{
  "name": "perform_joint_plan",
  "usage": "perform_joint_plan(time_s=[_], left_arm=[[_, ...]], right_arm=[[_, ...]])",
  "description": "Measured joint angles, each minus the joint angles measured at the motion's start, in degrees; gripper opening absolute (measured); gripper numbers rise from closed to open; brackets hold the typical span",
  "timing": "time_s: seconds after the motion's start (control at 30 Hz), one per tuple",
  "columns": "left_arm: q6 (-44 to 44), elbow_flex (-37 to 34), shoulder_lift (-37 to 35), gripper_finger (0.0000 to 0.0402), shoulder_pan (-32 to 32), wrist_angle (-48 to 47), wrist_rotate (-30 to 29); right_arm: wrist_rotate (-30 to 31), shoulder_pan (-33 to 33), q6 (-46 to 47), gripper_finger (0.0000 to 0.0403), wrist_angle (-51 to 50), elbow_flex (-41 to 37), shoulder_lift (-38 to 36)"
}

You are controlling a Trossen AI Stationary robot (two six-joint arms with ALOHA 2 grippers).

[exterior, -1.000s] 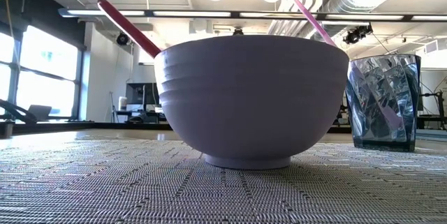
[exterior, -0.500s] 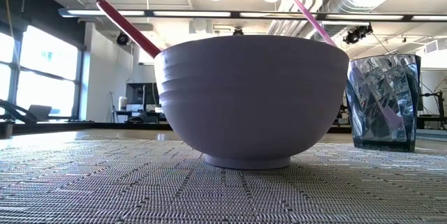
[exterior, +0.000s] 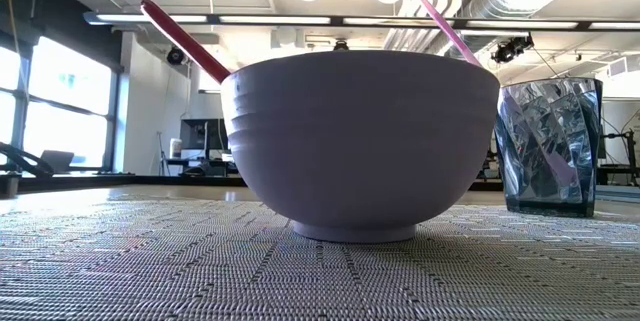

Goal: Pick & Place Utensil
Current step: Put the yellow spoon into the purple bowl on the gray mat

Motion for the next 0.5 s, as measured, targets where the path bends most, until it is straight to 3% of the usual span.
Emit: perform_joint_plan(time_s=[0.3, 0.5], left_arm=[[7.8, -5.4, 0.0, 0.0097, -3.8, 2.5, -2.1], [9.8, -8.0, 0.0, 0.0097, -7.8, 7.6, -6.6]], right_arm=[[0.0, 0.0, 0.0, 0.0209, -0.1, 0.0, 0.0], [0.0, 0.0, -0.9, 0.0209, -0.1, 0.0, 0.0]])
